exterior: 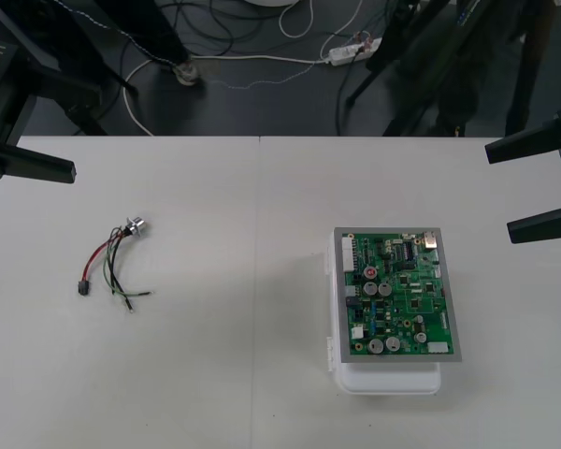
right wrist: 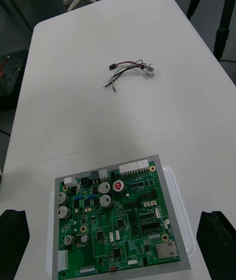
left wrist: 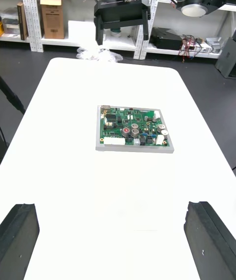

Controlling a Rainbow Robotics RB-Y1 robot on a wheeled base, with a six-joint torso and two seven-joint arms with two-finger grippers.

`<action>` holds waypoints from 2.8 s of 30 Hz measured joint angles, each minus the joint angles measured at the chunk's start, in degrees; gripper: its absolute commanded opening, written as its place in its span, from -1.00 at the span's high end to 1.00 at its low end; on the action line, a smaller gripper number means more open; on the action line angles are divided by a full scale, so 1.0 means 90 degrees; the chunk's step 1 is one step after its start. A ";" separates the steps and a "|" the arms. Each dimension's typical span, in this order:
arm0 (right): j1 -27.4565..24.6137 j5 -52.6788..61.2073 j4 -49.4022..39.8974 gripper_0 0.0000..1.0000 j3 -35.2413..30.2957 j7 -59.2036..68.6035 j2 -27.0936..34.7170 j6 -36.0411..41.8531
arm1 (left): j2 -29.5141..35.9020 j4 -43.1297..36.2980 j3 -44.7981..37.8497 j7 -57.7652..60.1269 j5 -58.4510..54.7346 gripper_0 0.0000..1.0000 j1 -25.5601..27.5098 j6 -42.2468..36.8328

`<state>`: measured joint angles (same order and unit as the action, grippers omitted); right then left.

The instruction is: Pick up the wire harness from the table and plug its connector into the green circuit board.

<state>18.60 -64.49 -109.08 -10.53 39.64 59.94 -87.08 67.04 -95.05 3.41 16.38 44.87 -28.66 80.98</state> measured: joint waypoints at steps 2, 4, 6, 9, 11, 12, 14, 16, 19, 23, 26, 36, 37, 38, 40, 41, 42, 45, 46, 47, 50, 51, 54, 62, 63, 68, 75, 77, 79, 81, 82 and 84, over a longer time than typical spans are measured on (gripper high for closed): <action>0.0000 0.0000 0.0000 -1.00 0.0000 0.0000 0.0000 0.0000 | 0.0000 0.0000 0.0000 0.0000 0.0000 -0.74 0.0000 0.0000; 0.0000 0.0000 0.0000 -1.00 0.0000 0.0000 0.0000 0.0000 | 0.0000 0.0000 0.0000 0.0000 0.0000 -0.74 0.0000 0.0000; 0.0000 0.0000 0.0000 -1.00 0.0000 0.0000 0.0000 0.0000 | 0.0000 0.0000 0.0000 0.0000 0.0000 -0.74 0.0000 0.0000; 0.0000 0.0000 0.0000 -1.00 0.0000 0.0000 0.0000 0.0000 | 0.0000 0.0000 0.0000 0.0000 0.0000 -0.75 0.0000 0.0000; 0.0000 0.0000 0.0000 -1.00 0.0000 0.0000 0.0000 0.0000 | 0.0000 0.0000 0.0000 0.0000 0.0000 -0.75 0.0000 0.0000; 0.0000 0.0000 0.0000 -1.00 0.0000 0.0000 0.0000 0.0000 | 0.0000 0.0000 0.0000 0.0000 0.0000 -0.75 0.0000 0.0000; 0.0000 0.0000 0.0000 -1.00 0.0000 0.0000 0.0000 0.0000 | 0.0000 0.0000 0.0000 0.0000 0.0000 -0.74 0.0000 0.0000; 0.0000 0.0000 0.0000 -1.00 0.0000 0.0000 0.0000 0.0000 | 0.0000 0.0000 0.0000 0.0000 0.0000 -0.75 0.0000 0.0000; 0.0000 0.0000 0.0000 -1.00 0.0000 0.0000 0.0000 0.0000 | 0.0000 0.0000 0.0000 0.0000 0.0000 -0.74 0.0000 0.0000; 0.0000 0.0000 0.0000 -1.00 0.0000 0.0000 0.0000 0.0000 | 0.0000 0.0000 0.0000 0.0000 0.0000 -0.74 0.0000 0.0000; -0.0088 -0.0001 0.0017 -1.00 0.0030 0.0000 -0.0053 -0.0002 | -0.0001 0.0001 -0.0001 0.0000 0.0000 -0.74 -0.0001 0.0000; -0.0190 0.0105 0.0643 -1.00 -0.0109 -0.0001 -0.0090 -0.0272 | -0.0268 0.0280 -0.0003 0.0000 0.0087 -0.74 0.0221 0.0020; -0.0191 0.0109 0.0704 -1.00 -0.0165 -0.0002 -0.0090 -0.0273 | -0.0268 0.0327 -0.0007 0.0000 0.0120 -0.74 0.0221 0.0020; -0.0192 0.0132 0.0779 -1.00 -0.0225 -0.0002 -0.0090 -0.0274 | -0.0269 0.0366 -0.0019 0.0000 0.0188 -0.74 0.0221 0.0020; -0.0200 0.0235 0.0941 -1.00 -0.0344 -0.0018 -0.0091 -0.0276 | -0.0269 0.0424 -0.0073 0.0000 0.0421 -0.74 0.0221 0.0020; -0.0208 0.0342 0.1065 -1.00 -0.0400 -0.0075 -0.0091 -0.0276 | -0.0269 0.0434 -0.0119 0.0000 0.0598 -0.74 0.0221 0.0021; -0.0217 0.0450 0.1189 -1.00 -0.0444 -0.0228 -0.0091 -0.0276 | -0.0269 0.0437 -0.0171 -0.0001 0.0781 -0.74 0.0221 0.0021; -0.0243 0.0860 0.1674 -1.00 -0.0518 -0.1214 -0.0091 -0.0277 | -0.0269 0.0435 -0.0341 -0.0010 0.1357 -0.74 0.0221 0.0024; -0.0248 0.0983 0.1847 -1.00 -0.0526 -0.1605 -0.0092 -0.0277 | -0.0269 0.0433 -0.0394 -0.0026 0.1558 -0.74 0.0221 0.0024; -0.0253 0.1070 0.1980 -1.00 -0.0528 -0.1874 -0.0094 -0.0278 | -0.0269 0.0433 -0.0427 -0.0060 0.1698 -0.74 0.0220 0.0024; -0.0267 0.1310 0.2218 -1.00 -0.0531 -0.2086 -0.0138 -0.0278 | -0.0269 0.0428 -0.0474 -0.0317 0.2040 -0.74 0.0213 0.0025; -0.0275 0.1428 0.2267 -1.00 -0.0535 -0.2145 -0.0172 -0.0278 | -0.0269 0.0418 -0.0479 -0.0511 0.2193 -0.74 0.0205 0.0025; -0.0321 0.1792 0.2350 -1.00 -0.0542 -0.2531 -0.0289 -0.0279 | -0.0264 0.0318 -0.0478 -0.1263 0.2685 -0.74 0.0128 0.0027; -0.0652 0.2171 0.2365 -1.00 -0.0793 -0.2908 -0.0533 -0.0281 | 0.0352 0.0151 0.0795 -0.3099 0.2914 -0.74 -0.0702 0.0008; -0.0738 0.2233 0.2325 -1.00 -0.0846 -0.2908 -0.0544 -0.0283 | 0.0475 0.0148 0.1090 -0.3103 0.2912 -0.74 -0.0861 -0.0017; -0.1391 0.2348 0.1673 -1.00 -0.1254 -0.2908 -0.0556 -0.0284 | 0.1021 0.0138 0.2738 -0.3182 0.2913 -0.74 -0.1778 -0.0322; -0.1827 0.3169 0.1337 -1.00 -0.1468 -0.2908 -0.0561 -0.0285 | 0.1324 0.0123 0.4411 -0.5125 0.3057 -0.74 -0.2933 -0.0834; -0.1889 0.3347 0.1332 -1.00 -0.1458 -0.2909 -0.0561 -0.0285 | 0.1365 0.0124 0.4843 -0.5934 0.3108 -0.74 -0.3226 -0.0996; -0.1934 0.3391 0.1306 -1.00 -0.1458 -0.2912 -0.0561 -0.0285 | 0.1383 0.0128 0.5223 -0.6597 0.3146 -0.74 -0.3484 -0.1167; -0.1955 0.3395 0.1259 -1.00 -0.1458 -0.2914 -0.0562 -0.0285 | 0.1392 0.0133 0.5587 -0.7017 0.3175 -0.74 -0.3710 -0.1347; -0.1960 0.3396 0.1224 -1.00 -0.1458 -0.2917 -0.0562 -0.0285 | 0.1393 0.0134 0.5731 -0.7098 0.3192 -0.74 -0.3809 -0.1428; -0.1962 0.3396 0.1152 -1.00 -0.1458 -0.2926 -0.0562 -0.0285 | 0.1394 0.0139 0.6072 -0.7127 0.3227 -0.75 -0.3998 -0.1626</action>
<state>0.94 -33.93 -98.71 -23.65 13.31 54.88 -89.64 79.58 -93.79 58.06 -47.75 73.90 -64.64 66.34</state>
